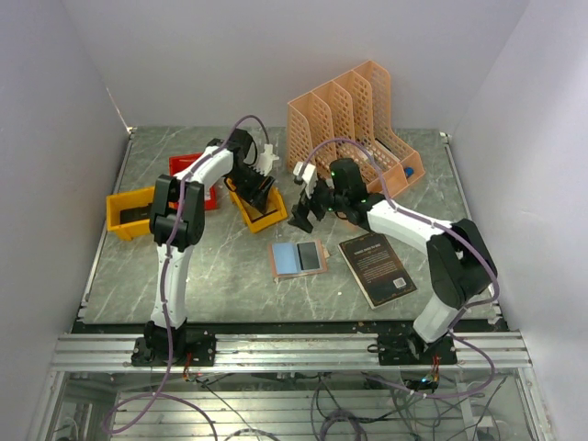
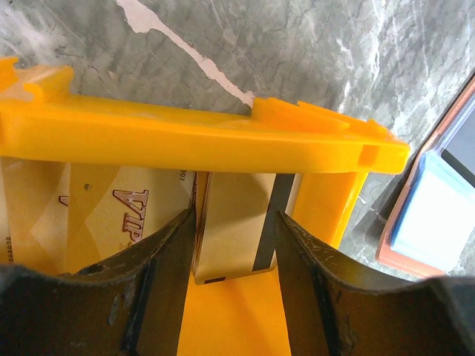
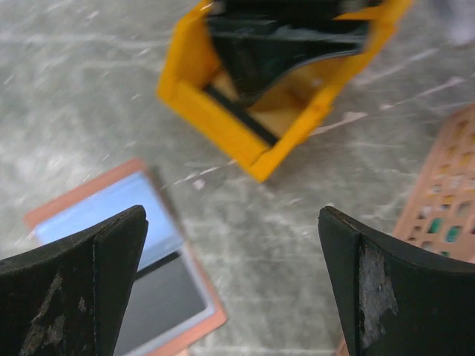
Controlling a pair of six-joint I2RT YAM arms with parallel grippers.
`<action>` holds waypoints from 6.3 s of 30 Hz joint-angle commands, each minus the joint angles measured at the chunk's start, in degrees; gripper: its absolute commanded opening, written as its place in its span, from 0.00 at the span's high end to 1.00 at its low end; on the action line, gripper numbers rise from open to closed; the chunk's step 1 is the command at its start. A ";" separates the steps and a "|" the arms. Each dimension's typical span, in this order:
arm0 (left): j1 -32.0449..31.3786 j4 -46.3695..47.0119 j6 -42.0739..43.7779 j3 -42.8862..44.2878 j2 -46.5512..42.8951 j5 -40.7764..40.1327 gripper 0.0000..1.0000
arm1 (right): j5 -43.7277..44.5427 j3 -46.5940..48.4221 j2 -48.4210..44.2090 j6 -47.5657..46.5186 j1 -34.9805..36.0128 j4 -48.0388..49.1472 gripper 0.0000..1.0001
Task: Put the credit cards into the card holder
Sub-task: Pick up the credit card from the storage box.
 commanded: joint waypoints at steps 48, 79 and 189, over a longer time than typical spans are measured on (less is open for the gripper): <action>0.88 -7.24 1.54 1.65 -1.51 15.86 0.59 | 10.29 12.25 24.97 -20.35 8.53 7.56 1.00; 0.97 -2.33 -3.41 -0.10 -1.52 6.12 0.57 | 8.78 12.43 24.54 -18.81 8.40 7.64 1.00; 8.35 -3.03 -6.16 4.16 -1.98 14.56 0.76 | 5.79 11.81 20.14 -16.15 6.93 7.56 1.00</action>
